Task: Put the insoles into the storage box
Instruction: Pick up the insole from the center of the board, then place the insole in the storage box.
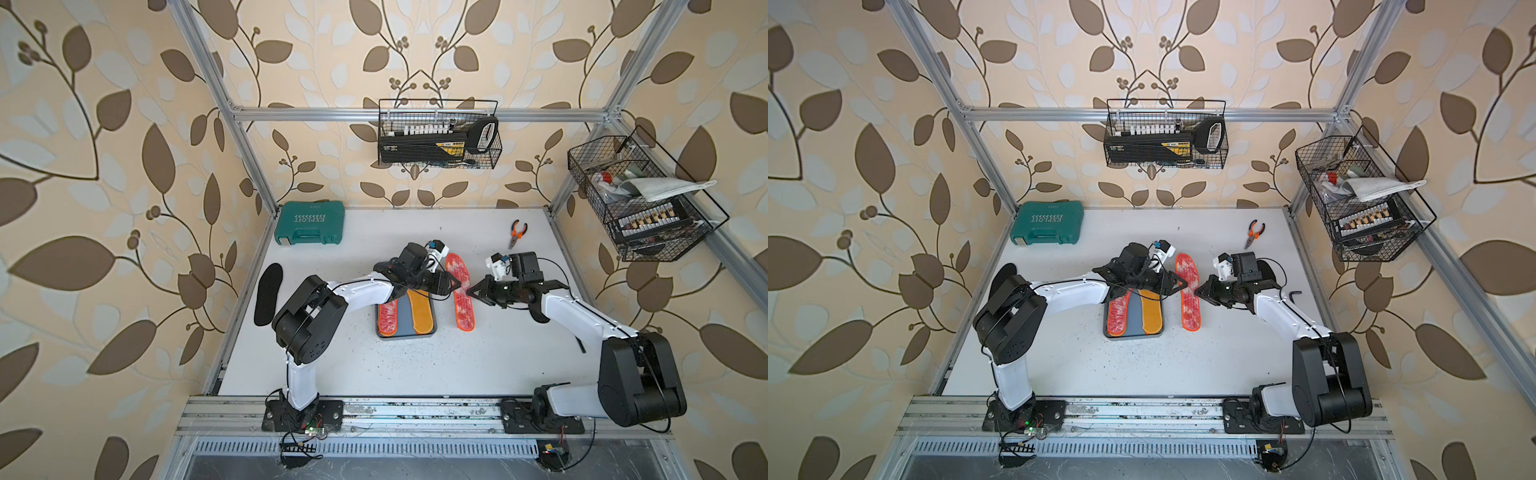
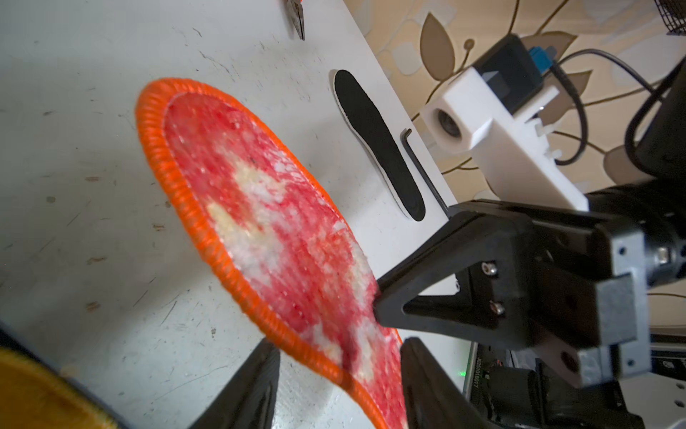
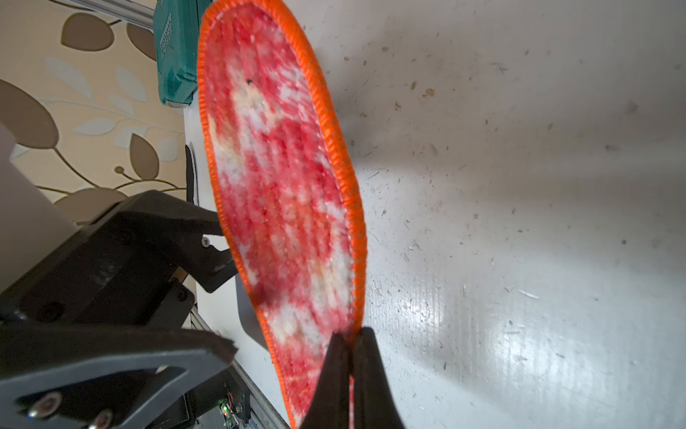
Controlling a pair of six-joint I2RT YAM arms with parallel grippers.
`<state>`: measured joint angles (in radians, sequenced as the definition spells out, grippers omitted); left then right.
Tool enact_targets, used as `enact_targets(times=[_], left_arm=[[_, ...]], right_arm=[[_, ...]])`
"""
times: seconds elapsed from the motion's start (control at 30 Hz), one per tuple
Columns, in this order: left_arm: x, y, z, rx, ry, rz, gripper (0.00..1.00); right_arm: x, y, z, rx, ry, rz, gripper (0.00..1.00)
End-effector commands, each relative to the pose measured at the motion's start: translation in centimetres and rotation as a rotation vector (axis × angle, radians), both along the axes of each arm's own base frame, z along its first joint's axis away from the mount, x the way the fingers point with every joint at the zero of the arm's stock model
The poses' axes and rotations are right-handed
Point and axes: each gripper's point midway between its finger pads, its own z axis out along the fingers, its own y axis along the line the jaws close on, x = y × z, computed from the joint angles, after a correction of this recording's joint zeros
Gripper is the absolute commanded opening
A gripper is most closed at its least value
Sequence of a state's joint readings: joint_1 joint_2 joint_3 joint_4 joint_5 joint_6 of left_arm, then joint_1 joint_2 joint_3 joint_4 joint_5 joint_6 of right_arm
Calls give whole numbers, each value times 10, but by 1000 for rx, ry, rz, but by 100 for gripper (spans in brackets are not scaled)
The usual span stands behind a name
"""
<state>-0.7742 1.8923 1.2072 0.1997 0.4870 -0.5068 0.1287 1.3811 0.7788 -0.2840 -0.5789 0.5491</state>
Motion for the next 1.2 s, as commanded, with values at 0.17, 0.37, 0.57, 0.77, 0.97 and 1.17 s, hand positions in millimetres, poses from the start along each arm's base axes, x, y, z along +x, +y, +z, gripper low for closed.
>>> enact_targets(times=[0.17,0.37,0.57,0.77,0.97,1.17], left_arm=[[0,-14,15,-33,-8,-34,24],[-1,-11,22,-23,-4,-22,14],[-4,0,41,-14,-8,7,0],[-15,24,72,-19,-18,53,0],[-18,82,87,-32,47,177,0],[-12,141,81,-114,77,255,0]], right_arm=[[0,-2,2,-17,-20,2,0],[2,-3,4,-25,-33,2,0],[1,-2,19,-20,-84,14,22],[0,-6,40,-47,-176,13,53],[2,-11,49,-80,-255,-3,63],[3,21,49,-57,-362,109,68]])
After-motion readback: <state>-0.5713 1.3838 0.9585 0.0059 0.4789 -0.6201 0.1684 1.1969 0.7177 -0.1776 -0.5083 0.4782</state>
